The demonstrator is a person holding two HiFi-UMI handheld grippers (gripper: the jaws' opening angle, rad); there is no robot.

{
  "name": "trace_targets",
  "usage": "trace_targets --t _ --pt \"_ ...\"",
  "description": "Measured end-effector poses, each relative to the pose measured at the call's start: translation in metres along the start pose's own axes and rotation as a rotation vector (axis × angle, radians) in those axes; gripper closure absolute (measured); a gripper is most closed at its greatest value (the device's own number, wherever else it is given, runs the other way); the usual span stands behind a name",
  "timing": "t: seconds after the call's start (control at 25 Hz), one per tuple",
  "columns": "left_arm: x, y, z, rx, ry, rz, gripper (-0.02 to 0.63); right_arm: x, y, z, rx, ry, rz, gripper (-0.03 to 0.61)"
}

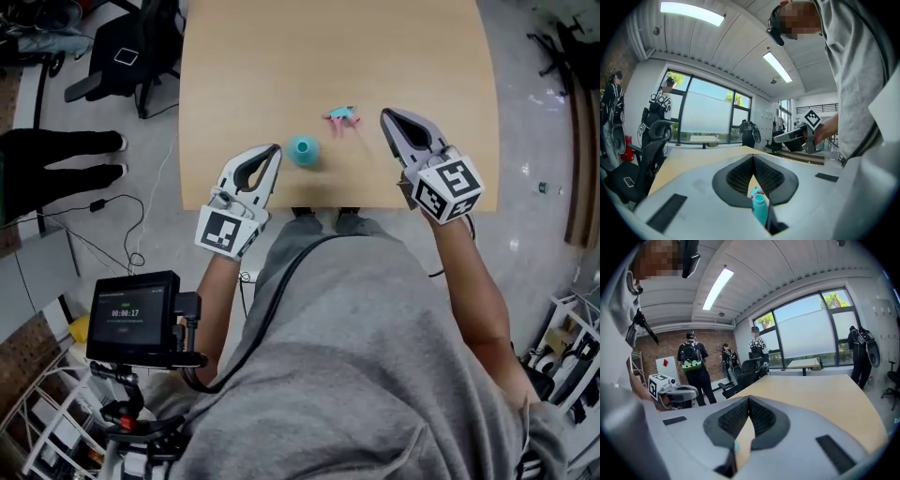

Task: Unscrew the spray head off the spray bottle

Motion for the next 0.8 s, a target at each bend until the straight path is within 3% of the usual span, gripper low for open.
trace_targets --t 0.28,0.8 --pt "0.047 0.014 0.007 -0.018 -0.037 0.067 0.611 0.026 0.024 -0.030 0.009 0.047 0.083 0.572" --pt "0.048 0.041 0.025 -0.066 -0.068 0.076 0.611 0.020 0.061 -0.062 -0.067 0.037 0.146 0.572"
Point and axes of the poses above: the fingertips, and each gripper's own axes: y backward along the fingers, z to its right, x out of its top, the point moved 6 cm from there along y, backward along the fingers, and after that the axes turned 2 degrees about -z, right-handed, at the moved point
